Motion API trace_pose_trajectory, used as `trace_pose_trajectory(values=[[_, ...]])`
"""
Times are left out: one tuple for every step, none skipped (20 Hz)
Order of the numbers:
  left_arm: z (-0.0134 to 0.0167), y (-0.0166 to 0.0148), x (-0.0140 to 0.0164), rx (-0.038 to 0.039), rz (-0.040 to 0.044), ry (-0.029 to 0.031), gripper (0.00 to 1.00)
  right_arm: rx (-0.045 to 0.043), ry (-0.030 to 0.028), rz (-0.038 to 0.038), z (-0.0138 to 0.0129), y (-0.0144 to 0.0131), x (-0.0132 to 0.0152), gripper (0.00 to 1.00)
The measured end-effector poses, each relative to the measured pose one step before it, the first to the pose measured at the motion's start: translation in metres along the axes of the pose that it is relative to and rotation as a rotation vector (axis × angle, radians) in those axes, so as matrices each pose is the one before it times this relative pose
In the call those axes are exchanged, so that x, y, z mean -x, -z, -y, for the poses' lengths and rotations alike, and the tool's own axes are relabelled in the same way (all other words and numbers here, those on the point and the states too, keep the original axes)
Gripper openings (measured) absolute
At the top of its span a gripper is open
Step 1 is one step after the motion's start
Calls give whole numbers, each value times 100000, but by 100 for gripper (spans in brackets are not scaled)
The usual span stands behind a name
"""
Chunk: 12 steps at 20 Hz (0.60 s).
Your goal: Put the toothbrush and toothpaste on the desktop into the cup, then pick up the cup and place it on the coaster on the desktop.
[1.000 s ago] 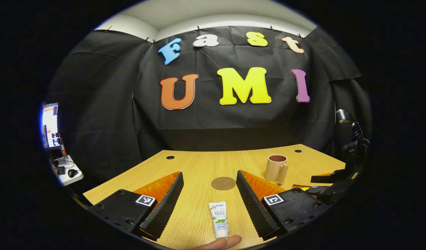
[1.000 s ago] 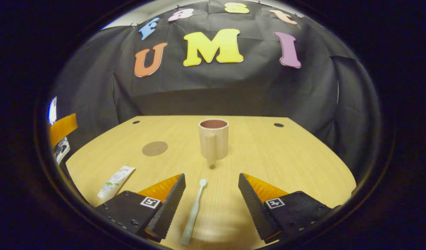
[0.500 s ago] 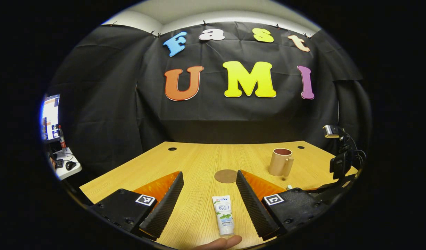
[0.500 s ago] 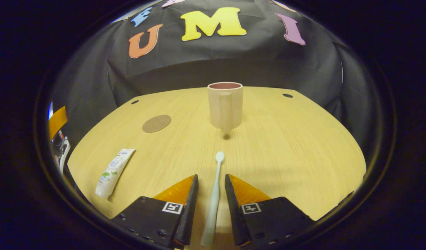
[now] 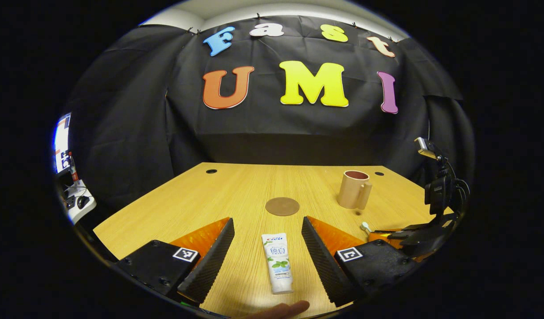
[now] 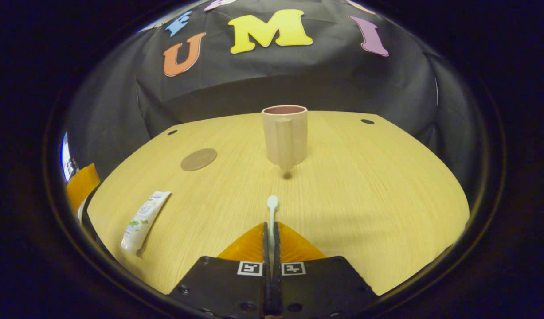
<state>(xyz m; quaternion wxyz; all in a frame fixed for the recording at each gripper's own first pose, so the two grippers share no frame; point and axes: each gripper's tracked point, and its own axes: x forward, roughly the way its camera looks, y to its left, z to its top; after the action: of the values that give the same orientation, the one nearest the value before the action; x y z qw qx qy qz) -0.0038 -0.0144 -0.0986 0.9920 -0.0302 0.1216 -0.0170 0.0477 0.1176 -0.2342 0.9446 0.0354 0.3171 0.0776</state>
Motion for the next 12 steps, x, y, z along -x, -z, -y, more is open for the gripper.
trace_pose_trajectory(values=[[167,437,-98,-255,-1438,821,98,-240,-1213,870,-230,-16,295,1],[264,482,-28,-46,-1619,1192,98,-410,-672,1227,-81,-232,342,0],[238,485,-94,261,-1807,1032,98,-178,230,2084,173,-377,290,0],[92,615,-22,471,-2362,522,98,509,359,2320,212,-592,370,1],[26,697,-189,761,-2729,424,98,516,693,2249,291,-480,434,1],[209,774,-216,513,-2890,536,98,-33,-332,2094,118,-609,618,1],[136,702,-208,-6,-2870,380,98,-858,-666,1851,-6,-518,618,1],[43,605,-220,-177,-2697,-155,98,-679,-281,1722,82,-560,465,0],[59,597,-310,-399,-2690,-353,98,2,-348,1945,153,-483,495,0],[-120,487,-192,77,-2045,-461,98,98,15,1766,125,-553,445,0],[-36,458,-235,229,-1997,-196,98,272,-191,1600,33,-414,376,0],[232,637,-138,-1,-2485,351,98,650,25,1306,76,-430,355,0]])
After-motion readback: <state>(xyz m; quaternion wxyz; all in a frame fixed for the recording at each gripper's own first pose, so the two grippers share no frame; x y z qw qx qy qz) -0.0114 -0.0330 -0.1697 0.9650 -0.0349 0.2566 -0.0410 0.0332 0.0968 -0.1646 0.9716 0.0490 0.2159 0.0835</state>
